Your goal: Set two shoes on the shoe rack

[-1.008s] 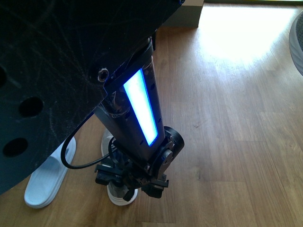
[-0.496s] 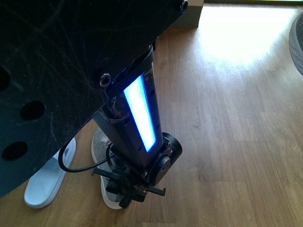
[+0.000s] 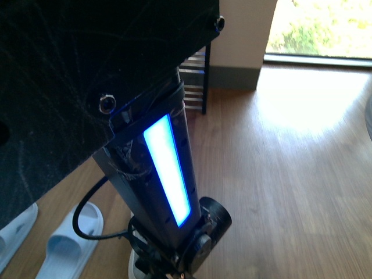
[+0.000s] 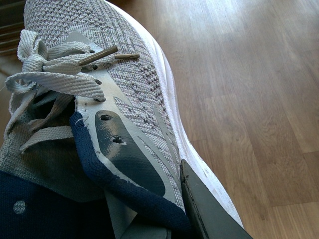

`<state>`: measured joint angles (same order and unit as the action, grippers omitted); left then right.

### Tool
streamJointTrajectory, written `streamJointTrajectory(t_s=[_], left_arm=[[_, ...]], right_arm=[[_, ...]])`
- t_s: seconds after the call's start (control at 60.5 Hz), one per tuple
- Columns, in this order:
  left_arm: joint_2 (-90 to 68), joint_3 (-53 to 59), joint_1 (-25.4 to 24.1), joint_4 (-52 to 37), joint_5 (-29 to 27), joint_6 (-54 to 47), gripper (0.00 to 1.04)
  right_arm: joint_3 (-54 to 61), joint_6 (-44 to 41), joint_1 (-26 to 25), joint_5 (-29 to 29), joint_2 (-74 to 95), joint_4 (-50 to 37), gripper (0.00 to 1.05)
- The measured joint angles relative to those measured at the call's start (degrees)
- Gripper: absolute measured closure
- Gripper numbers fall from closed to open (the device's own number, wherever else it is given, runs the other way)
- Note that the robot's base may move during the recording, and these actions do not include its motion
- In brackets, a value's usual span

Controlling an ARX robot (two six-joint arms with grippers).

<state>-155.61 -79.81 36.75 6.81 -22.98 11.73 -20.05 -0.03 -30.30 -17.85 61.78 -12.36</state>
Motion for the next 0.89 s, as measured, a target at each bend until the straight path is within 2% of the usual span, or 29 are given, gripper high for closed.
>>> streamJointTrajectory(t_s=[0.198,0.496,0.677,0.81,0.892], left_arm=[[5.7,5.9,-1.2,-5.0,-1.0,-4.0,1.01],[15.8,16.3,-2.4,-10.6,-1.0,-4.6,1.01],[20.5,21.7,-8.1,-11.5,1.1,-4.2,1.01],[23.4,23.6,-11.1,-11.9,-2.4,-2.7,1.01],[23.6,23.5,-11.8,-12.0,-2.6,-1.6,1.02]], right_arm=[[0.0,0.0,0.0,0.0,0.0,0.0,1.04],[0.0,0.0,0.0,0.0,0.0,0.0,1.04],[0.0,0.0,0.0,0.0,0.0,0.0,1.04],[0.0,0.0,0.0,0.0,0.0,0.0,1.04],[0.0,0.0,0.0,-0.2,0.0,0.0,1.04]])
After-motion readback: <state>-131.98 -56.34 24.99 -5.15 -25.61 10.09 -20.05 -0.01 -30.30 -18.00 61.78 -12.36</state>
